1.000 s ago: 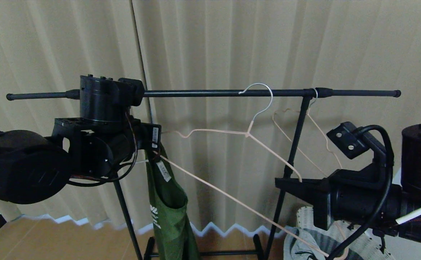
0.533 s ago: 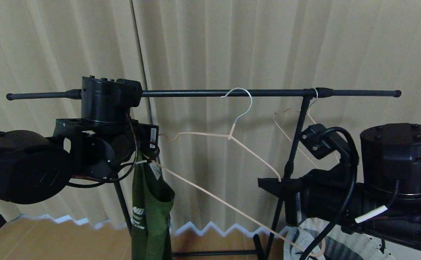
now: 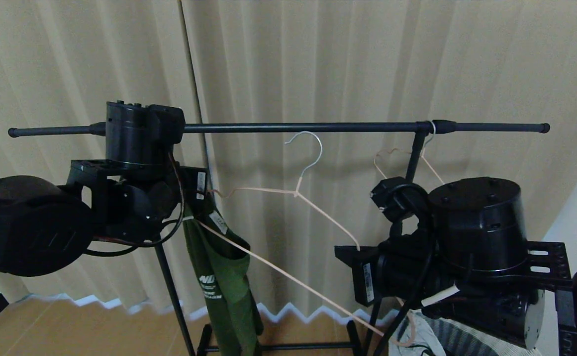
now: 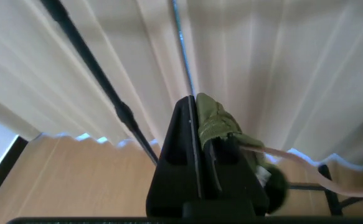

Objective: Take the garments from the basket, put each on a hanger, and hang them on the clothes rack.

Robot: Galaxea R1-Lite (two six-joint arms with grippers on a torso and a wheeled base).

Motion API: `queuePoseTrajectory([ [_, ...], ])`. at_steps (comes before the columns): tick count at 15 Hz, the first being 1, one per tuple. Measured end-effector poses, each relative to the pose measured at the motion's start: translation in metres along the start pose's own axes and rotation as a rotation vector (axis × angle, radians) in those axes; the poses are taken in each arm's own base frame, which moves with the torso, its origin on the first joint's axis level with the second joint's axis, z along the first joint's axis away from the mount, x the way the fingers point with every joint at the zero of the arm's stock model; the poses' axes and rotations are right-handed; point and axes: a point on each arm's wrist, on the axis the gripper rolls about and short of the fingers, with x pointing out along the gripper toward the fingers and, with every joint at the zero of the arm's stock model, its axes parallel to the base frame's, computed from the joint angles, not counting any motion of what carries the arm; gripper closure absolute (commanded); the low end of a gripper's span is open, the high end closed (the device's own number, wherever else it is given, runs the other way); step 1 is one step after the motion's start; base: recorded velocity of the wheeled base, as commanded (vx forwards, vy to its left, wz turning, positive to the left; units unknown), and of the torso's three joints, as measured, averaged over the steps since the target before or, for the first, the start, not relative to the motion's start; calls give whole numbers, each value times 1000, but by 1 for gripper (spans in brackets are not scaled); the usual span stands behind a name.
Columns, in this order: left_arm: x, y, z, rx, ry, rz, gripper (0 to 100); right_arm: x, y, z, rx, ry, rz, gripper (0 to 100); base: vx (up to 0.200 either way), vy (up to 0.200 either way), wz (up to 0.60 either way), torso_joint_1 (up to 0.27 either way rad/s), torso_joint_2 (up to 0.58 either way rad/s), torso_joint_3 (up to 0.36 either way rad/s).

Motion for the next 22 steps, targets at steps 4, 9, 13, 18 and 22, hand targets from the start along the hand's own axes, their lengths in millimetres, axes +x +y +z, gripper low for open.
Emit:
queuePoseTrajectory([
  [4, -7, 7, 0, 7, 11, 6, 100, 9, -2, 6, 10, -25, -58, 100, 0, 0, 0, 0, 0, 0],
  [9, -16, 7, -3, 5, 10, -4, 100, 22, -1, 15, 21, -57, -100, 100, 0, 0, 0, 0, 0, 0],
  [13, -27, -5, -1, -16, -7, -56, 100, 37, 5, 21, 23, -65, -96, 100, 0, 0, 0, 0, 0, 0],
  [18, -35, -15, 6, -45, -33, -97, 100, 48, 21, 18, 6, -56, -61, 100, 0, 0, 0, 0, 0, 0],
  [22, -47, -30, 12, -66, -57, -158, 100, 51, 30, 17, 2, -83, -24, 100, 0, 0, 0, 0, 0, 0],
])
